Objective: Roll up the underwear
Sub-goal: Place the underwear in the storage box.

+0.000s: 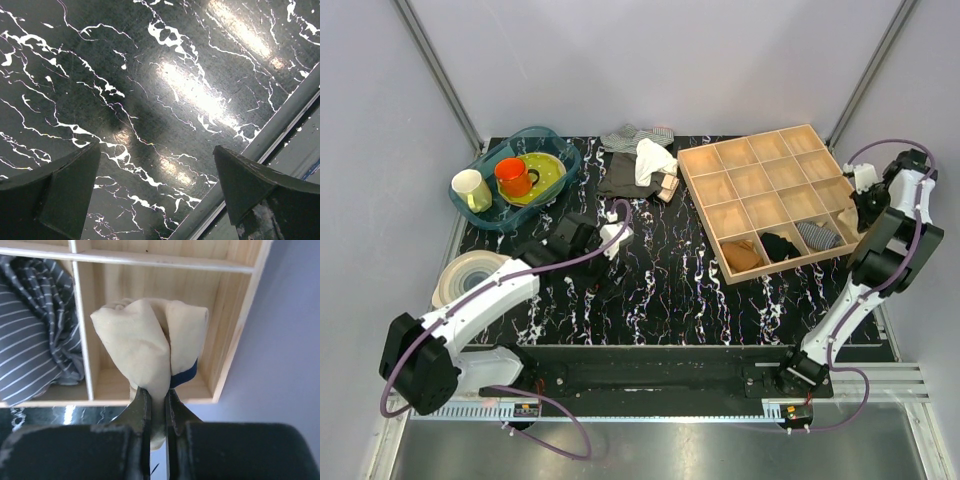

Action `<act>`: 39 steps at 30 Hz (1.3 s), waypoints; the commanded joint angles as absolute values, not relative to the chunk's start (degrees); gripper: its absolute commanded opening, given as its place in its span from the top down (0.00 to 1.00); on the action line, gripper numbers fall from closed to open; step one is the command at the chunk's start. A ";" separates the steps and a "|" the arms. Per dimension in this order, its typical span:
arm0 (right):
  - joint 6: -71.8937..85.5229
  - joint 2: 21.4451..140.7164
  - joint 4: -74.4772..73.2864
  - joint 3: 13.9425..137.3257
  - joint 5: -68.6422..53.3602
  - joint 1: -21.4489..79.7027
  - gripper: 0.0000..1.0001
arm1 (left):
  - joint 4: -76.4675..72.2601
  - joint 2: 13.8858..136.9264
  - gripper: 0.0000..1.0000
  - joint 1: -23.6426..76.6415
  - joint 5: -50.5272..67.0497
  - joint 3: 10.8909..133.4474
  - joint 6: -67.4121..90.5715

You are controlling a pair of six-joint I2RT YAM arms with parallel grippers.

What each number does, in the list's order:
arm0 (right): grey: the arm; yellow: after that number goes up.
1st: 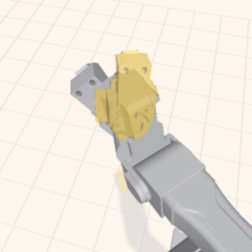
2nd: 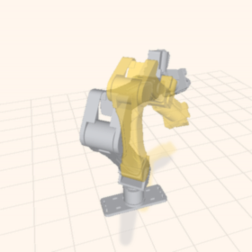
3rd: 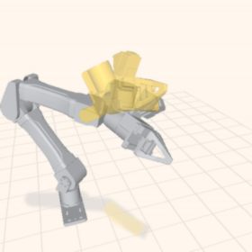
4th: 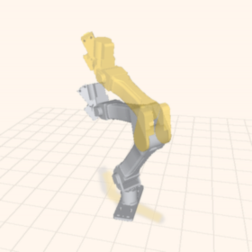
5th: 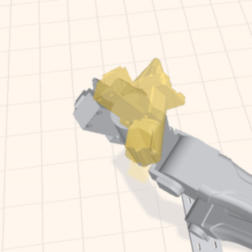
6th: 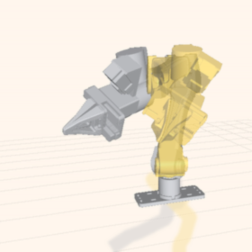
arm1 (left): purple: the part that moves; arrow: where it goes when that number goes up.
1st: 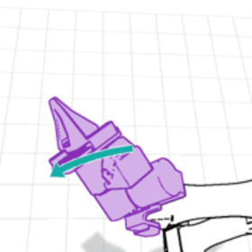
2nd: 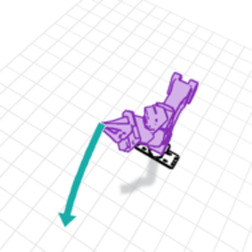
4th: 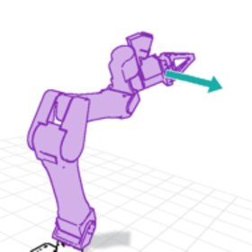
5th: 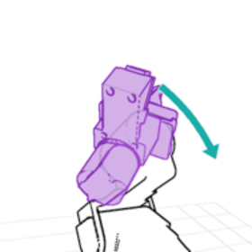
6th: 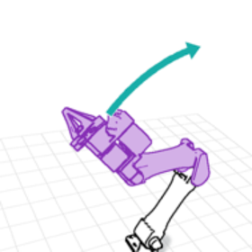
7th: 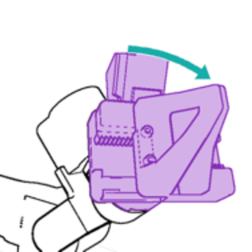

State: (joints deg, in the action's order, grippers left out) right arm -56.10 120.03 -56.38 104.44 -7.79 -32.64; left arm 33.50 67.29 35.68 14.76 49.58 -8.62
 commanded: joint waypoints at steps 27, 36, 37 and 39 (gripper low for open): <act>-76.12 117.95 -46.40 104.14 -15.90 -31.46 0.31 | 36.91 67.42 0.01 35.33 15.29 55.28 -8.53; -74.18 116.98 -53.43 107.84 -18.81 -30.85 0.39 | 37.09 66.18 0.01 35.24 15.64 55.02 -9.23; -73.83 116.98 -54.22 107.93 -18.90 -30.76 0.42 | 37.09 66.09 0.01 35.16 15.82 55.19 -9.23; -72.26 116.89 -56.50 108.72 -20.29 -30.50 0.48 | 37.09 65.92 0.01 35.16 15.56 55.28 -9.23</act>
State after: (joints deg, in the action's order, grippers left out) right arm -75.05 119.50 -51.35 106.21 -16.73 -31.29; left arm 37.76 67.57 35.53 15.31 53.28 -8.99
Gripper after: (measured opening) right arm 0.539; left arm 0.984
